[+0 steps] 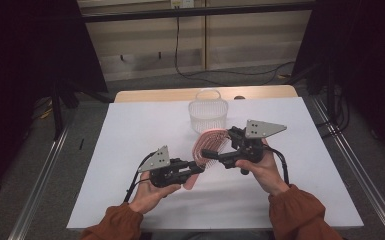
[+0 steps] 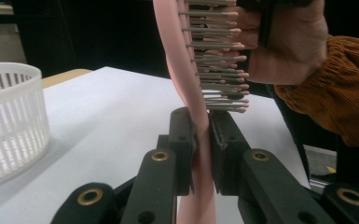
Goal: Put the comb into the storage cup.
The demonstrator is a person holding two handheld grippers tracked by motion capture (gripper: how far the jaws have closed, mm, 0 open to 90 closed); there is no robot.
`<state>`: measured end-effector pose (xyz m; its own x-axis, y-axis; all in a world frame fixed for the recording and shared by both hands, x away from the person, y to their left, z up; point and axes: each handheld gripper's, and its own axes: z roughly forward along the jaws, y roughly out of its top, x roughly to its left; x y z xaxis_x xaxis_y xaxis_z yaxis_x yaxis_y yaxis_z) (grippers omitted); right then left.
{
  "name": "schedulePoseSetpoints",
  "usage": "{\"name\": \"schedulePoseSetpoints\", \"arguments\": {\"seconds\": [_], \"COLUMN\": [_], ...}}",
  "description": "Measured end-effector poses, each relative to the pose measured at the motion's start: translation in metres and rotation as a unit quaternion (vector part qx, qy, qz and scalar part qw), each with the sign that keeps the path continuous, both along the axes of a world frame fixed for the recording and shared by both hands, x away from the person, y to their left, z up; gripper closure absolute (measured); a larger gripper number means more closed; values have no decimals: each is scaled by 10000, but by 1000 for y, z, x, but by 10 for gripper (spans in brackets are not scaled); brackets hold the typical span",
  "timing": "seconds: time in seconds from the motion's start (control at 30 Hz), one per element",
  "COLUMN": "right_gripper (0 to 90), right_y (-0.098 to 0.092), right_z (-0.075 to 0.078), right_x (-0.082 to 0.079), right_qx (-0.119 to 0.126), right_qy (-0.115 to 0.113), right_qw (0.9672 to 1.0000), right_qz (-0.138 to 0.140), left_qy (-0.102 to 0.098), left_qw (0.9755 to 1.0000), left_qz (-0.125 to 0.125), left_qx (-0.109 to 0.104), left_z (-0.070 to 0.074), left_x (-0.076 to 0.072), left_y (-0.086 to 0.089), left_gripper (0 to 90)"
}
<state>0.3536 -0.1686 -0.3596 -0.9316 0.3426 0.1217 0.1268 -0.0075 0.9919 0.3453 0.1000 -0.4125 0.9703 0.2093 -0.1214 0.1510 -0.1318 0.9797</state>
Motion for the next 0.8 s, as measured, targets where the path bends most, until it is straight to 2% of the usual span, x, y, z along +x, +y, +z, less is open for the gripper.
{"name": "schedulePoseSetpoints", "arguments": {"seconds": [0.13, 0.17, 0.23, 0.3, 0.53, 0.8], "right_gripper": [375, 391, 405, 427, 511, 591], "right_y": [-1, -1, -2, -2, -3, -3], "right_z": [0, 0, 0, 1, 1, 1], "right_x": [1, 1, 1, 1, 1, 0], "right_qx": [85, 100, 197, 225, 230, 260], "right_qy": [24, 34, 93, 96, 122, 195], "right_qw": [9999, 9999, 9996, 9995, 9991, 9988], "right_qz": [85, 101, 175, 205, 338, 357], "left_qy": [79, 135, 130, 221, 68, 37], "left_qw": [9999, 9997, 9997, 9993, 9998, 9997], "left_qz": [-85, -164, -136, -188, -163, -252], "left_qx": [-51, -130, -152, -218, -72, -57], "left_z": [-1, -2, -1, -2, -4, -4], "left_x": [1, 2, 2, 3, 5, 7], "left_y": [0, 0, 1, 1, 0, -3], "left_gripper": [806, 806, 805, 804, 802, 794]}}
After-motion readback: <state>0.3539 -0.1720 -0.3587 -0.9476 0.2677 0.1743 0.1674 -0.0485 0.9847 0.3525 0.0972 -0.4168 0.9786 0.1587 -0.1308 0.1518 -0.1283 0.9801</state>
